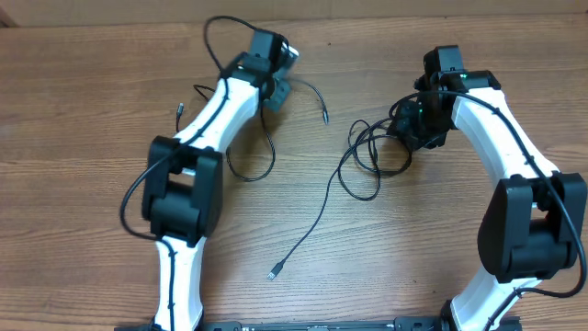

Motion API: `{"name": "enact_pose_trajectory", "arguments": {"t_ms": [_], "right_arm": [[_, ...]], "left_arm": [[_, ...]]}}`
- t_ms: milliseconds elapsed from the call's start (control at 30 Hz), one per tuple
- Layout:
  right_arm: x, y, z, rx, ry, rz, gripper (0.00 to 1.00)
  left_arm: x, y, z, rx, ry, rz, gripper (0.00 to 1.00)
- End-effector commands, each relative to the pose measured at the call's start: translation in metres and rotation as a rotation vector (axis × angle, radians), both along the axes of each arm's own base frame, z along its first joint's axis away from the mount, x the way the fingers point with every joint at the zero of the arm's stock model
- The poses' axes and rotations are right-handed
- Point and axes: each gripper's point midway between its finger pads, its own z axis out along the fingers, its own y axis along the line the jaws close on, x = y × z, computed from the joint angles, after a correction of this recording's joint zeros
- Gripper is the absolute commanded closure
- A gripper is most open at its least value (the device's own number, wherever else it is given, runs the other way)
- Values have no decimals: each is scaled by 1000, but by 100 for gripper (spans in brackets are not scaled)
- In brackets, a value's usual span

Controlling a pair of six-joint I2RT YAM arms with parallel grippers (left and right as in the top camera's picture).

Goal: Untangle cables

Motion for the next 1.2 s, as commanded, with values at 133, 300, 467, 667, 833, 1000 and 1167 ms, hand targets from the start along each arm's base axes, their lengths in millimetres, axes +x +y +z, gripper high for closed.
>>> {"name": "enact_pose_trajectory", "arguments": {"t_ms": [133, 300, 467, 667, 833, 1000, 1167], "right_arm": [[0, 15, 17, 34, -35, 34, 48], [-1, 21, 18, 38, -35, 48, 36], [-3, 21, 16, 37, -28, 48, 19], [-5, 20, 12, 35, -19, 49, 5], [-4, 21, 12, 35, -23, 50, 2], [-2, 21, 13, 30, -40, 83, 0], [-2, 21, 13, 29, -43, 93, 0]], "left_arm": [[1, 77, 103, -162, -139, 314, 96], [-19, 119, 124, -162, -113, 388, 96], [-52, 126, 96, -190, 73, 447, 46], [-84, 107, 71, -254, 260, 463, 0], [-104, 111, 50, -348, 343, 783, 1], [-108, 95, 22, -409, 350, 895, 1], [-102, 67, -2, -441, 309, 841, 0]]}}
